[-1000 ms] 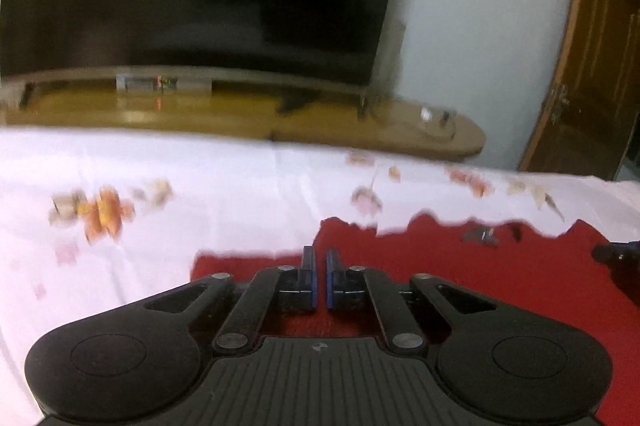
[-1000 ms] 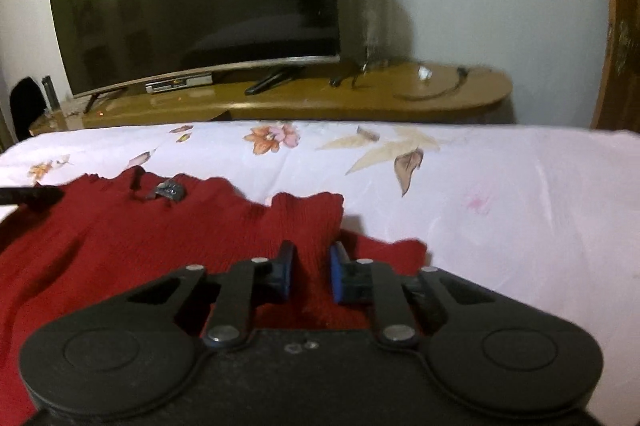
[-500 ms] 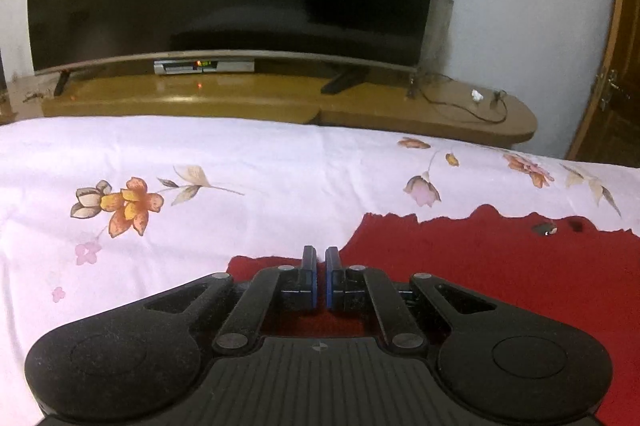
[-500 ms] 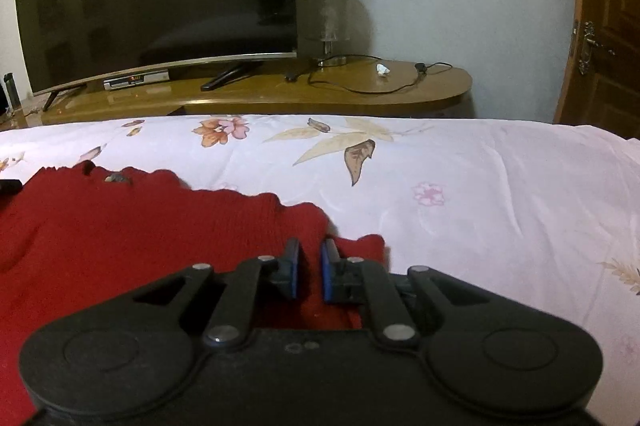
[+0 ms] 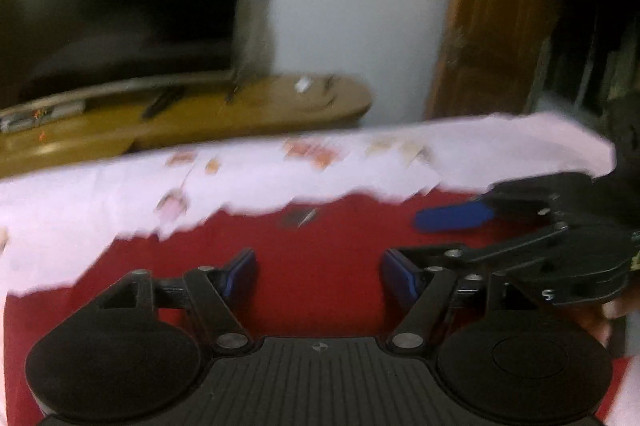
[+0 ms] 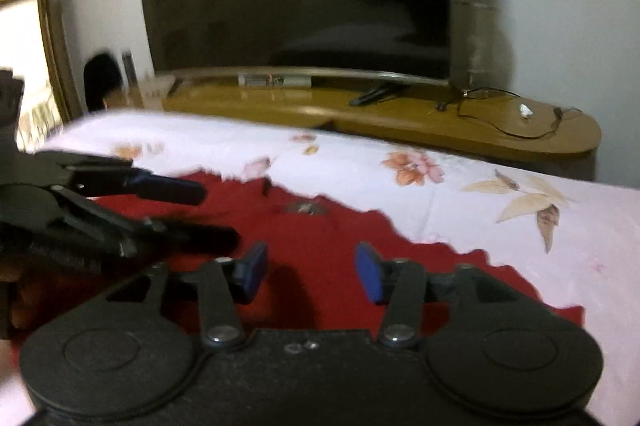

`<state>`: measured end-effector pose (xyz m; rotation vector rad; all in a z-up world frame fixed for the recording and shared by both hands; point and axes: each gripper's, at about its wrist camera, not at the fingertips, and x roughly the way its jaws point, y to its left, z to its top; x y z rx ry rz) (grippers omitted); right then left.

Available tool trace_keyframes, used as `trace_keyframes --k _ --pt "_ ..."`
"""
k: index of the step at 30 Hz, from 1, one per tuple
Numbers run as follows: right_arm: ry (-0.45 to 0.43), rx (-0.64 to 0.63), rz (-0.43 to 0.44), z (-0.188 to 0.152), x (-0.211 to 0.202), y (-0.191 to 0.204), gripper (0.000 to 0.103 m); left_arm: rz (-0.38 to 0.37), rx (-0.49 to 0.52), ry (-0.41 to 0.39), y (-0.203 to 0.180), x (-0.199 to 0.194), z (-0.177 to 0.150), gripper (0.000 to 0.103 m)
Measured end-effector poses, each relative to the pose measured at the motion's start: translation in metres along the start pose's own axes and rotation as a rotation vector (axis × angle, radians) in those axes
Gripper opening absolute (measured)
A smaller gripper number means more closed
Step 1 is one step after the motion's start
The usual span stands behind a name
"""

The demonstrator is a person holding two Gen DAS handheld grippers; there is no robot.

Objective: Fold small clothes

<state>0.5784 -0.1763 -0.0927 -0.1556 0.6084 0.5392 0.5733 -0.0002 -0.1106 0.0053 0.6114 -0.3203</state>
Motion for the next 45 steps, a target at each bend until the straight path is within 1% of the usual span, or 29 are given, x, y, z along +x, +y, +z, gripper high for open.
trace_keyframes --k 1,2,3,4,5,6,7,8,9,11,14,15,16,17,18,19,21,23,24,26,27,29,31,32,34,36,39,42,45 --pt "0.044 -0.017 -0.019 -0.001 0.008 -0.002 0.049 0.032 -0.008 0.026 0.009 0.004 -0.005 0.07" --pt "0.065 -0.01 -0.024 -0.004 0.011 -0.009 0.051 0.033 -0.027 0.006 0.023 0.0 -0.009 0.07" --pt "0.06 0.02 -0.012 -0.006 0.009 -0.019 0.053 0.05 -0.05 0.001 0.036 -0.005 -0.013 0.07" --pt "0.061 0.056 -0.012 -0.009 0.004 -0.033 0.05 0.087 -0.062 0.004 0.048 -0.011 -0.015 0.07" --pt "0.067 0.06 -0.054 -0.013 -0.003 -0.043 0.048 0.114 -0.059 -0.003 0.057 -0.017 -0.018 0.07" --pt "0.066 0.054 -0.103 -0.018 -0.01 -0.053 0.043 0.134 -0.061 -0.008 0.07 -0.026 -0.024 0.07" --pt "0.057 0.076 -0.116 -0.025 -0.02 -0.067 0.037 0.143 -0.073 -0.013 0.077 -0.032 -0.028 0.069" --pt "0.049 0.105 -0.134 -0.031 -0.029 -0.082 0.038 0.166 -0.075 -0.007 0.084 -0.036 -0.03 0.069" --pt "0.053 0.111 -0.152 -0.036 -0.035 -0.092 0.037 0.167 -0.073 -0.008 0.088 -0.036 -0.031 0.07" --pt "0.046 0.156 -0.114 -0.04 -0.04 -0.105 0.037 0.197 -0.059 0.004 0.089 -0.031 -0.028 0.07" --pt "0.053 0.107 -0.146 -0.033 -0.038 -0.089 0.04 0.227 -0.05 0.007 0.077 -0.034 -0.023 0.07" --pt "0.043 0.104 -0.16 -0.03 -0.042 -0.083 0.042 0.216 -0.043 -0.011 0.07 -0.043 -0.02 0.07" --pt "0.011 0.104 -0.16 -0.027 -0.053 -0.073 0.045 0.192 -0.023 -0.044 0.059 -0.055 -0.018 0.07" --pt "-0.027 0.1 -0.144 -0.025 -0.062 -0.064 0.046 0.171 0.001 -0.064 0.049 -0.061 -0.016 0.07" --pt "-0.058 0.101 -0.115 -0.023 -0.069 -0.054 0.05 0.153 0.019 -0.066 0.037 -0.063 -0.015 0.07" --pt "-0.061 0.099 -0.074 -0.023 -0.072 -0.045 0.053 0.132 0.029 -0.058 0.024 -0.062 -0.014 0.07" --pt "-0.039 0.065 -0.003 -0.023 -0.066 -0.022 0.053 0.09 0.039 -0.041 0.002 -0.055 -0.017 0.07" --pt "0.0 0.019 0.049 -0.025 -0.052 0.003 0.052 0.084 0.059 0.005 -0.013 -0.045 -0.026 0.07" --pt "0.026 0.001 0.062 -0.026 -0.044 0.013 0.052 0.09 0.066 0.032 -0.016 -0.037 -0.033 0.07" --pt "0.083 -0.042 0.047 -0.033 -0.028 0.024 0.054 0.08 0.054 0.004 -0.01 -0.041 -0.043 0.071" --pt "0.077 -0.07 0.038 -0.038 -0.027 0.026 0.055 0.074 0.038 0.007 -0.005 -0.046 -0.044 0.071" --pt "0.077 -0.101 0.03 -0.042 -0.034 0.019 0.055 0.1 0.055 0.011 0.002 -0.054 -0.046 0.071" --pt "0.086 -0.128 -0.026 -0.046 -0.045 0.005 0.055 0.117 0.05 0.007 0.015 -0.066 -0.055 0.071" --pt "0.092 -0.121 -0.054 -0.049 -0.051 -0.005 0.055 0.124 0.044 0.005 0.023 -0.071 -0.058 0.071" --pt "0.094 -0.056 -0.07 -0.058 -0.066 -0.034 0.055 0.13 0.034 -0.006 0.039 -0.081 -0.064 0.071" --pt "0.09 -0.042 -0.08 -0.066 -0.076 -0.047 0.055 0.138 0.037 -0.012 0.04 -0.08 -0.066 0.071" --pt "0.088 -0.048 -0.093 -0.065 -0.071 -0.044 0.057 0.166 0.037 -0.011 0.035 -0.076 -0.064 0.071" --pt "0.083 -0.026 -0.12 -0.063 -0.067 -0.037 0.059 0.166 0.034 -0.004 0.035 -0.076 -0.062 0.071" --pt "0.061 0.014 -0.148 -0.064 -0.078 -0.032 0.057 0.17 0.049 0.003 0.032 -0.079 -0.062 0.071"
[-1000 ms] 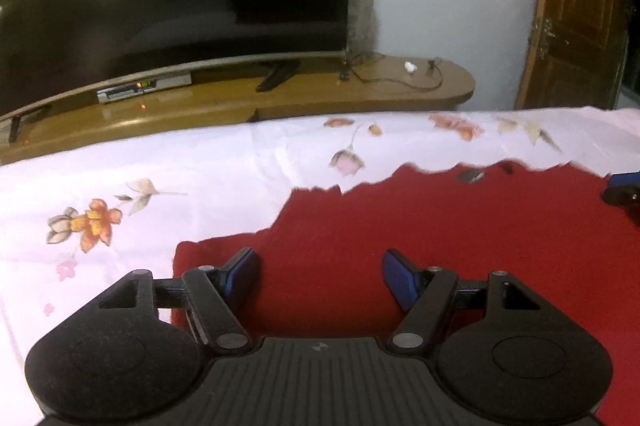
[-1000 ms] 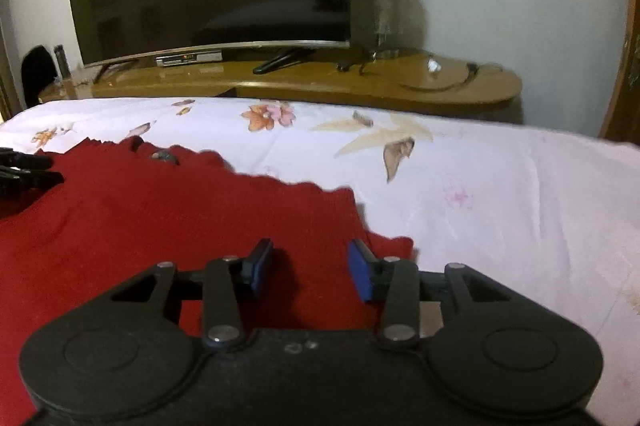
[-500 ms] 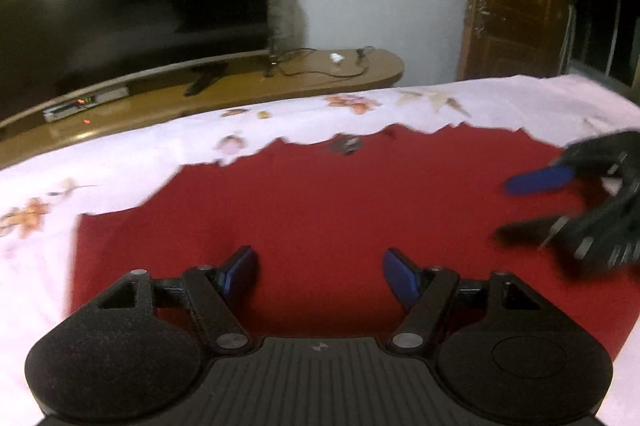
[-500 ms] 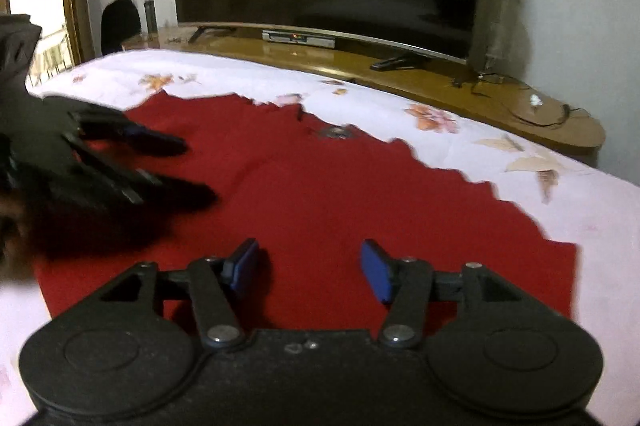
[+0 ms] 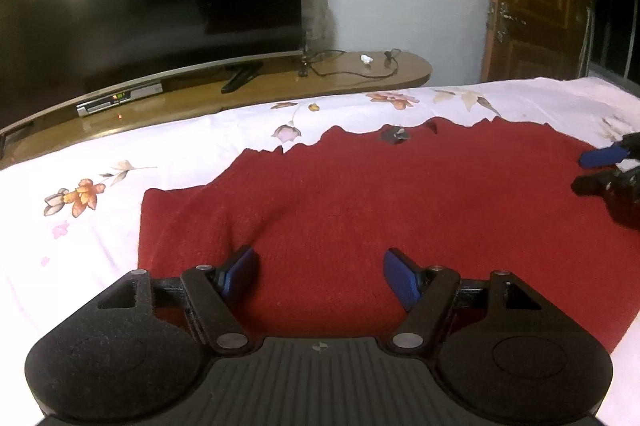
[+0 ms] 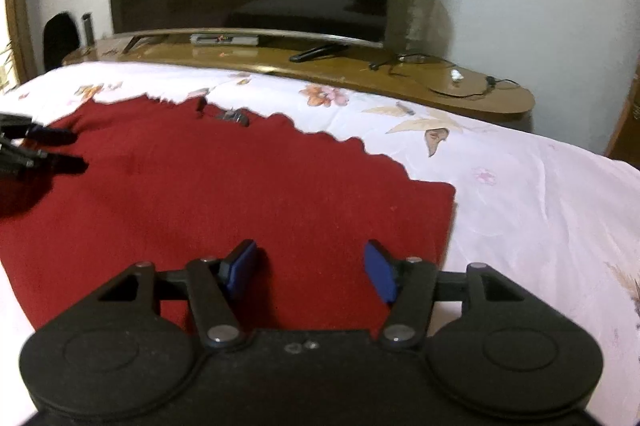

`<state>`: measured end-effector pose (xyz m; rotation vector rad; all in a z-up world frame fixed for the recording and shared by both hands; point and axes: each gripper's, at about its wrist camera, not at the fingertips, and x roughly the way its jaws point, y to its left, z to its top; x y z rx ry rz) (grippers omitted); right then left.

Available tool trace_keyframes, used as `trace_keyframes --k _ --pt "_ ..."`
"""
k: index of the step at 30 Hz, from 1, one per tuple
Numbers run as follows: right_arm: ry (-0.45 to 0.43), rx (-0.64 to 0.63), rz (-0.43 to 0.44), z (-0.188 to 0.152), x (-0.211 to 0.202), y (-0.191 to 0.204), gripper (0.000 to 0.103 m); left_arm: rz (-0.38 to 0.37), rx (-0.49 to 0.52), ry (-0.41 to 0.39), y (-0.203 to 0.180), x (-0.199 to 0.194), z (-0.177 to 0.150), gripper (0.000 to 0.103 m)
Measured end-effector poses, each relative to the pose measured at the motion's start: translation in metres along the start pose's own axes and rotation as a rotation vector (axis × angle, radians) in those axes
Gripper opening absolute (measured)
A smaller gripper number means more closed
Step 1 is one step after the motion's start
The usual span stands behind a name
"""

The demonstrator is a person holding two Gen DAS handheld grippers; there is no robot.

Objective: Fold small clothes

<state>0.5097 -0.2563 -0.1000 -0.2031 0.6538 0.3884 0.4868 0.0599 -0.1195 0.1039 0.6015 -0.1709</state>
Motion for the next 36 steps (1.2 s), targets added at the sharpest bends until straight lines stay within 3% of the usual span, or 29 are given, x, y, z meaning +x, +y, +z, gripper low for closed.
trace_keyframes --k 4,8,12,16,19,22,25,28,30,32,34,36 --pt "-0.06 0.034 0.003 0.002 -0.026 0.013 0.058 0.026 0.021 -0.015 -0.012 -0.018 0.006 0.071" --pt "-0.082 0.024 0.067 0.005 -0.038 0.039 0.058 -0.029 0.029 -0.052 -0.042 -0.037 0.008 0.071" --pt "-0.055 -0.019 0.122 0.007 -0.026 0.078 0.058 -0.052 0.029 -0.009 -0.068 -0.031 -0.002 0.071" --pt "0.007 -0.085 0.096 0.0 -0.006 0.103 0.059 -0.028 0.063 -0.011 -0.072 -0.027 -0.019 0.071" --pt "0.009 -0.16 0.071 -0.008 -0.008 0.102 0.059 -0.007 0.109 -0.002 -0.062 -0.036 -0.024 0.071" --pt "0.021 -0.203 0.027 -0.019 -0.023 0.081 0.058 0.032 0.072 0.004 -0.027 -0.054 -0.039 0.071" --pt "0.05 -0.091 -0.046 -0.035 -0.038 0.03 0.058 0.02 -0.025 0.008 0.007 -0.067 -0.053 0.071" --pt "0.063 -0.011 -0.044 -0.037 -0.046 0.013 0.055 0.053 -0.057 0.011 0.002 -0.069 -0.042 0.071" --pt "0.029 -0.014 -0.057 -0.028 -0.052 0.029 0.054 0.02 -0.084 -0.061 -0.014 -0.078 -0.029 0.072" --pt "-0.025 0.002 0.004 -0.018 -0.056 0.053 0.054 -0.016 -0.092 -0.084 -0.037 -0.078 -0.019 0.072" --pt "-0.027 -0.019 0.062 -0.015 -0.05 0.085 0.054 -0.038 -0.073 -0.069 -0.057 -0.071 -0.017 0.072" --pt "0.003 -0.062 0.098 -0.019 -0.039 0.111 0.054 -0.032 -0.054 -0.003 -0.071 -0.057 -0.025 0.072"
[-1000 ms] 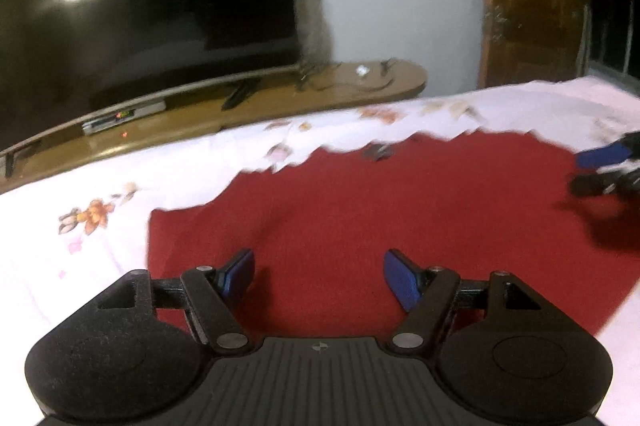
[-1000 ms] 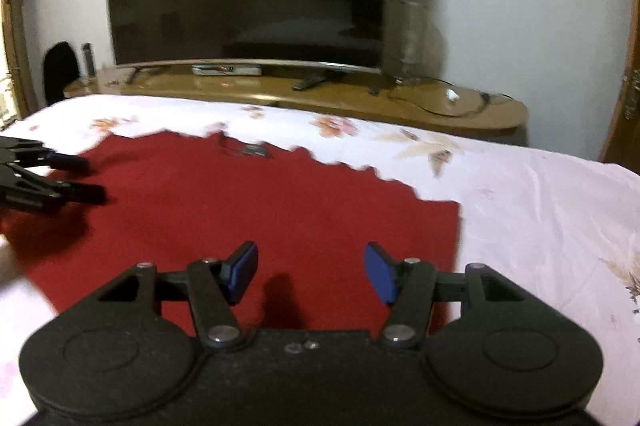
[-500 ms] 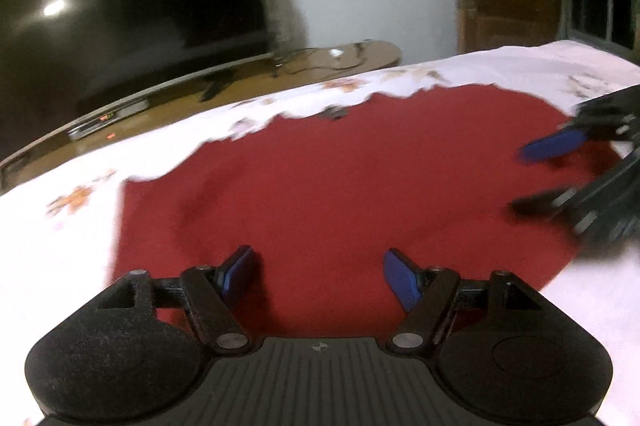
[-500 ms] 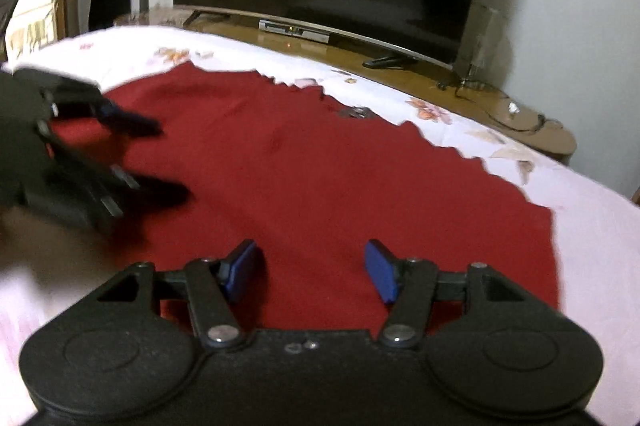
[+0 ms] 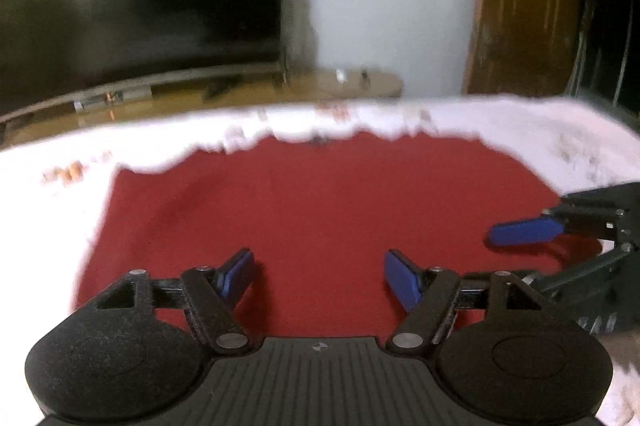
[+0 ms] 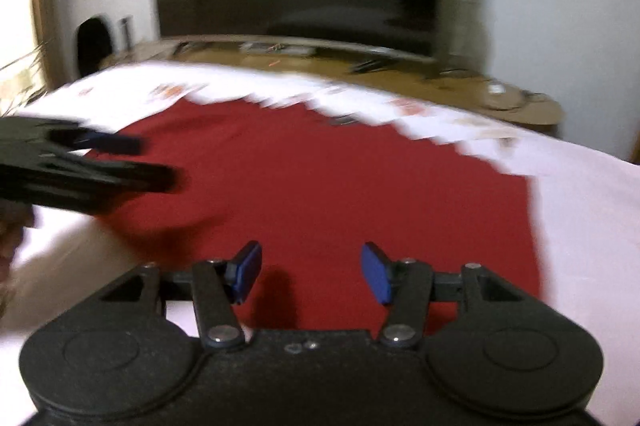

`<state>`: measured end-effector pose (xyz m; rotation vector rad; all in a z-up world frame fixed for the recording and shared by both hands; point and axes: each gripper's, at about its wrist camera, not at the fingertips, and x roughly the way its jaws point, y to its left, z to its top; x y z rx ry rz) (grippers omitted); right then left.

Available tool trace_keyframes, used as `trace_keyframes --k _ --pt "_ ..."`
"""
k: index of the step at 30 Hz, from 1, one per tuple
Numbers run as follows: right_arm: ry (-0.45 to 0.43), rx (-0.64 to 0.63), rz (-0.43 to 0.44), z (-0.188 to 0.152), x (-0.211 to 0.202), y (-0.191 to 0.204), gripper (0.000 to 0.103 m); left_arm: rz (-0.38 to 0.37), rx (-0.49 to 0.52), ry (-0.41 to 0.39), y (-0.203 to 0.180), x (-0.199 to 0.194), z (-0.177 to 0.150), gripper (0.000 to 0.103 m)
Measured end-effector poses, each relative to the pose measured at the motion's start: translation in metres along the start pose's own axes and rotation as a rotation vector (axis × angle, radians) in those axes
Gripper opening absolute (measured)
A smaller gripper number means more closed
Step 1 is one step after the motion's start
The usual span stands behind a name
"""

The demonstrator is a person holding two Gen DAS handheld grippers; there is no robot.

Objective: Fold small clothes

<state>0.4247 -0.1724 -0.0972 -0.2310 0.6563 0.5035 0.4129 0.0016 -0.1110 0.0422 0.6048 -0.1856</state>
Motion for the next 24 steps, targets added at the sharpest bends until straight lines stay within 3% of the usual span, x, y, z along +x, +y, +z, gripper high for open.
trace_keyframes --k 1,3,6,9,14,17,19,22,24 --pt "0.021 -0.024 -0.005 -0.005 0.005 0.008 0.054 0.022 0.012 0.032 0.0 0.004 -0.006 0.072" --pt "0.034 -0.038 -0.026 -0.018 0.004 0.004 0.056 0.022 0.0 0.009 0.013 -0.004 -0.023 0.072" --pt "0.034 0.045 -0.063 -0.033 -0.014 -0.034 0.058 0.052 -0.041 0.015 0.042 -0.022 -0.034 0.072" --pt "0.04 0.1 -0.096 -0.048 -0.032 -0.062 0.058 0.032 -0.071 0.012 0.056 -0.027 -0.041 0.072" --pt "0.037 0.112 -0.126 -0.039 -0.037 -0.048 0.057 0.066 -0.15 0.002 0.052 -0.046 -0.033 0.072" --pt "-0.003 0.131 -0.123 -0.038 -0.054 -0.043 0.058 0.031 -0.353 0.025 0.069 -0.061 -0.045 0.072" --pt "-0.012 0.15 -0.114 -0.039 -0.065 -0.045 0.058 -0.014 -0.585 0.077 0.092 -0.059 -0.065 0.072" --pt "-0.02 0.207 -0.09 -0.038 -0.067 -0.045 0.058 -0.083 -0.851 0.001 0.118 -0.057 -0.082 0.072" --pt "-0.028 0.24 -0.074 -0.036 -0.065 -0.044 0.058 -0.099 -0.96 -0.018 0.127 -0.052 -0.086 0.072"
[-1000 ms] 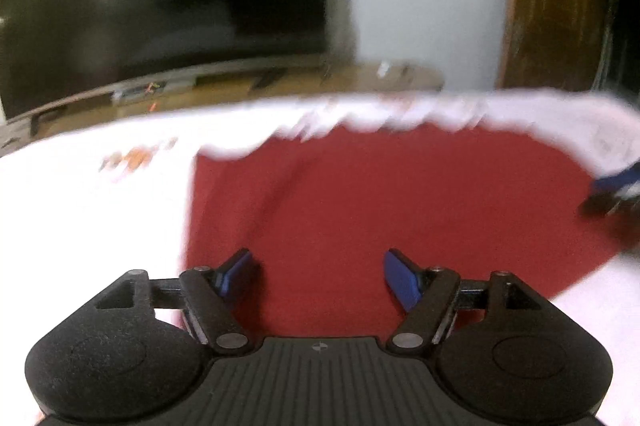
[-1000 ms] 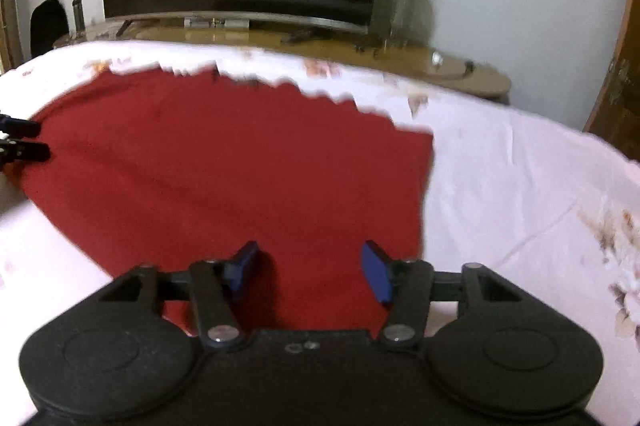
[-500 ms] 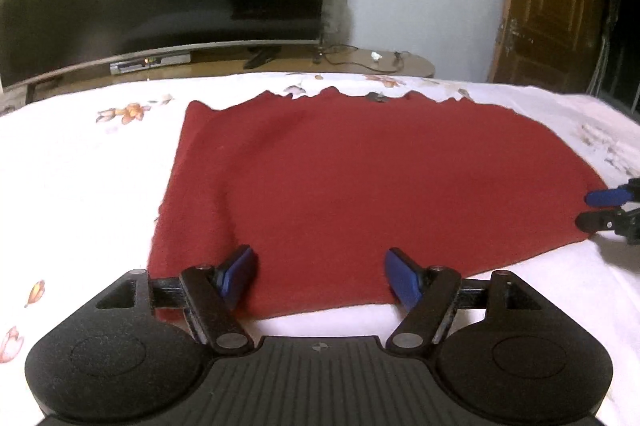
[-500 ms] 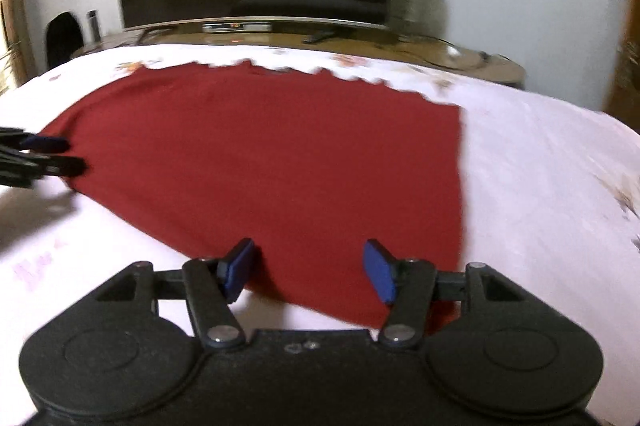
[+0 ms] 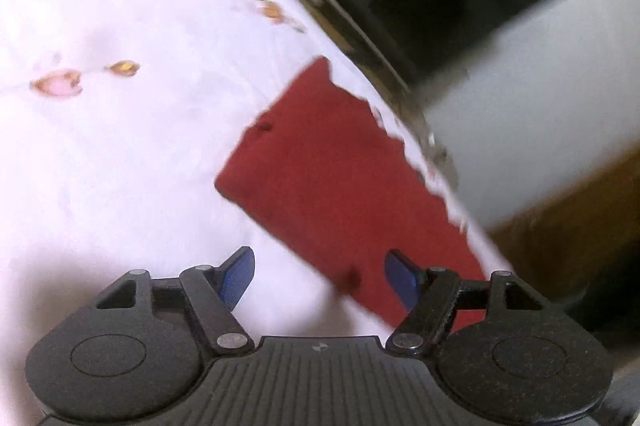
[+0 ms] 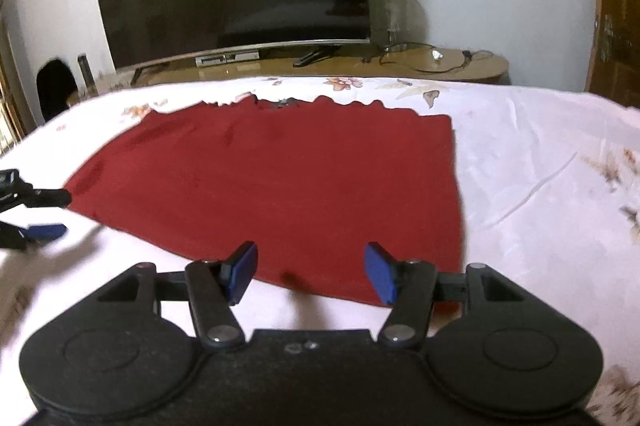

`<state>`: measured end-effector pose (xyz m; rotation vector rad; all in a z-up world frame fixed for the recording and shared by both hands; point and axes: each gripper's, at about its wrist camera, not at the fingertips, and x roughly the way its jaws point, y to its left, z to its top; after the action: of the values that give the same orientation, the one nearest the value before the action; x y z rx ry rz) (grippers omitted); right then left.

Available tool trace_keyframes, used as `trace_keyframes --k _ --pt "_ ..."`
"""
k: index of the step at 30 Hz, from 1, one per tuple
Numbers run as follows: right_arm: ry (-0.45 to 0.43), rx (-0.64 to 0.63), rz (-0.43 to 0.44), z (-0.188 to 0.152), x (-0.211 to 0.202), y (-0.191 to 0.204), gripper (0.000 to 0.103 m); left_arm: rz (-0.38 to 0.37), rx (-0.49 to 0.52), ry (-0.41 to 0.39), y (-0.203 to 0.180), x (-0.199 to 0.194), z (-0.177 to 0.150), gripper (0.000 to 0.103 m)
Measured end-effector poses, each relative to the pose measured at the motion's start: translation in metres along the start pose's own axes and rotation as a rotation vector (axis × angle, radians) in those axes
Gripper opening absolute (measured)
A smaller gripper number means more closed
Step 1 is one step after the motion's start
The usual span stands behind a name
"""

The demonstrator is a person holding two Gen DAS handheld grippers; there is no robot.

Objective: Fold small clothes

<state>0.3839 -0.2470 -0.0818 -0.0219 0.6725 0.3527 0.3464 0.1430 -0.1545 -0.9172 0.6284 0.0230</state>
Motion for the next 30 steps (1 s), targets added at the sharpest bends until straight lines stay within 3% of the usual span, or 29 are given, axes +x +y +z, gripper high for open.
trace_keyframes --k 8,9,11,12,13,14,15,16,21,25,30 --pt "-0.022 0.065 0.063 0.018 0.013 0.015 0.058 -0.034 -0.074 -0.102 0.001 0.028 0.008 0.071" --pt "-0.024 0.07 0.067 0.021 0.016 0.015 0.058 -0.033 -0.076 -0.11 0.0 0.031 0.009 0.067" --pt "-0.028 0.084 0.072 0.029 0.025 0.015 0.058 -0.015 -0.078 -0.107 0.001 0.044 0.018 0.047" --pt "-0.03 0.09 0.075 0.033 0.03 0.015 0.058 0.006 -0.087 -0.101 0.004 0.051 0.022 0.027" --pt "-0.029 0.096 0.082 0.037 0.035 0.015 0.052 0.015 -0.103 -0.092 0.008 0.056 0.024 0.015" --pt "-0.024 0.097 0.104 0.042 0.042 0.016 0.045 0.004 -0.126 -0.09 0.013 0.056 0.024 0.013" --pt "-0.017 0.091 0.123 0.047 0.048 0.019 0.031 -0.015 -0.144 -0.09 0.016 0.061 0.027 0.012" --pt "-0.01 0.073 0.12 0.053 0.056 0.024 0.025 -0.019 -0.136 -0.087 0.014 0.064 0.029 0.012" --pt "-0.012 0.019 0.121 0.069 0.089 0.043 0.021 -0.043 -0.107 -0.104 0.019 0.064 0.028 0.012" --pt "0.07 -0.036 0.113 0.061 0.123 0.052 0.015 -0.073 -0.078 -0.095 0.023 0.06 0.028 0.012" --pt "0.034 -0.07 0.089 0.05 0.129 0.056 0.014 -0.11 -0.082 -0.057 0.029 0.064 0.038 0.012"
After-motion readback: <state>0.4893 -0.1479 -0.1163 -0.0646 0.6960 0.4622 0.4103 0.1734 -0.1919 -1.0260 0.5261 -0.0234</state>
